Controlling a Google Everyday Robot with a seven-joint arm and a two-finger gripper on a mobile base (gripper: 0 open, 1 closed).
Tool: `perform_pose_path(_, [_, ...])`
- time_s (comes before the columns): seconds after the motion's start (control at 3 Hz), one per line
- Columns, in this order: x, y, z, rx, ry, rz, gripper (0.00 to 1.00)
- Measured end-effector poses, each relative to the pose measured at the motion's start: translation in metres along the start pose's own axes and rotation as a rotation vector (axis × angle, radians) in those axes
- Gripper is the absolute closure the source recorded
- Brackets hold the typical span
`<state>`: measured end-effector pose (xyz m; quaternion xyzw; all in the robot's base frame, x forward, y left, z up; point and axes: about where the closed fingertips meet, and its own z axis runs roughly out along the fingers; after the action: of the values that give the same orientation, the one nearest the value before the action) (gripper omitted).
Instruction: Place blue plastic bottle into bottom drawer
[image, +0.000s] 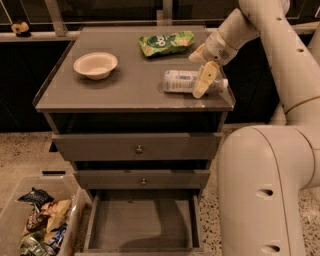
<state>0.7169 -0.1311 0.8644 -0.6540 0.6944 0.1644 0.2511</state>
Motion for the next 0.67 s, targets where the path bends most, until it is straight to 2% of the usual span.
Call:
perform_pose_path(0.33, [0.0213, -0.0069, 0.0249, -0.005, 0.011, 0.042, 0.00])
perform_pose_path(0.67, [0.0212, -0.0071, 0.0250, -0.005, 0.011, 0.042, 0.00])
